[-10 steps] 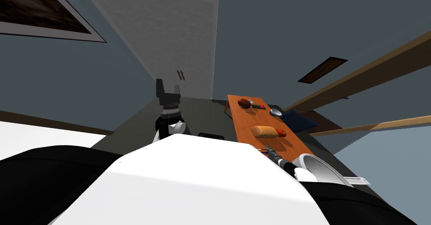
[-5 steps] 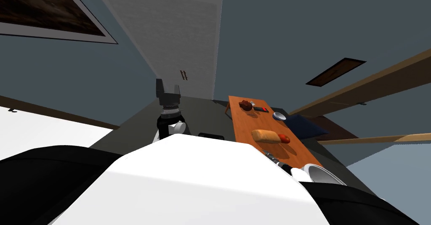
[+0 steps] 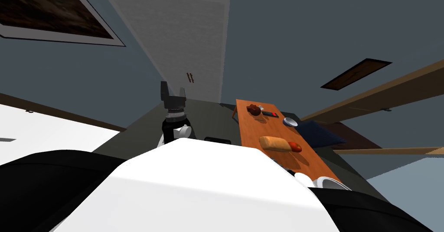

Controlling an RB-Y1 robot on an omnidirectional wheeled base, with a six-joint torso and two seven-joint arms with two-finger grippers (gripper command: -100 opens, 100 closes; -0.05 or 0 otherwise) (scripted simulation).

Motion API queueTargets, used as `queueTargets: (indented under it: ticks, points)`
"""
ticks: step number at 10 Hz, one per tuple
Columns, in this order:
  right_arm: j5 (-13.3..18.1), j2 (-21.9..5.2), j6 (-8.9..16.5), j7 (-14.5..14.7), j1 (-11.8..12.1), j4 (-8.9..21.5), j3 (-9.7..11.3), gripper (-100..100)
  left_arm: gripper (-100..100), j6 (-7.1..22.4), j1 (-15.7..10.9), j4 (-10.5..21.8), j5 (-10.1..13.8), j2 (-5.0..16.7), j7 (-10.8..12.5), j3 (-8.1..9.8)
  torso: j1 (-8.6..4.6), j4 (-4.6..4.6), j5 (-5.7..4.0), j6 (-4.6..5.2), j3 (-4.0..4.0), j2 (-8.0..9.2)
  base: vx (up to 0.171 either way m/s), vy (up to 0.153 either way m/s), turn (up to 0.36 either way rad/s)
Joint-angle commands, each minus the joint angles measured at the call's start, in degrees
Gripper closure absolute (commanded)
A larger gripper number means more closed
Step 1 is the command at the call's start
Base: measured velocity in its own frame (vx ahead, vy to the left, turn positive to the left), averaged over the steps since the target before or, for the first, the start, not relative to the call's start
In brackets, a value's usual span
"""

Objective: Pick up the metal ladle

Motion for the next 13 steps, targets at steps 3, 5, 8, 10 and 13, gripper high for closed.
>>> queueTargets:
  ticks: [3,5,8,10,13]
  points:
    - [0.40,2.03,3.77,0.73,-0.79,2.06,2.05,-100,0,0.00,0.00,0.00,0.00,0.00,0.00,0.00,-0.12,0.01,-0.03,0.00,0.02,0.04,0.003,-0.040,0.034]
    - [0.33,1.73,3.11,0.57,-0.54,1.54,1.69,100,0,0.00,0.00,0.00,0.00,0.00,0.00,0.00,-0.07,0.01,-0.02,0.00,0.02,0.03,0.001,-0.013,-0.001]
    - [0.36,1.68,3.03,0.57,-0.38,1.60,1.65,100,0,0.00,0.00,0.00,0.00,0.00,0.00,0.00,-0.05,0.06,-0.10,-0.14,-0.01,-0.08,-0.003,-0.001,-0.008]
    - [0.37,1.68,3.03,0.58,-0.38,1.59,1.65,0,0,0.00,0.00,0.00,0.00,0.00,0.00,0.00,-0.11,0.05,-0.12,-0.13,-0.02,-0.09,0.000,0.000,0.000]
    - [0.16,0.66,1.28,0.32,-0.09,0.49,0.59,100,0,0.00,0.00,0.00,0.00,-0.01,0.00,-0.01,0.12,0.06,-0.05,-0.13,-0.02,-0.10,0.002,0.040,-0.026]
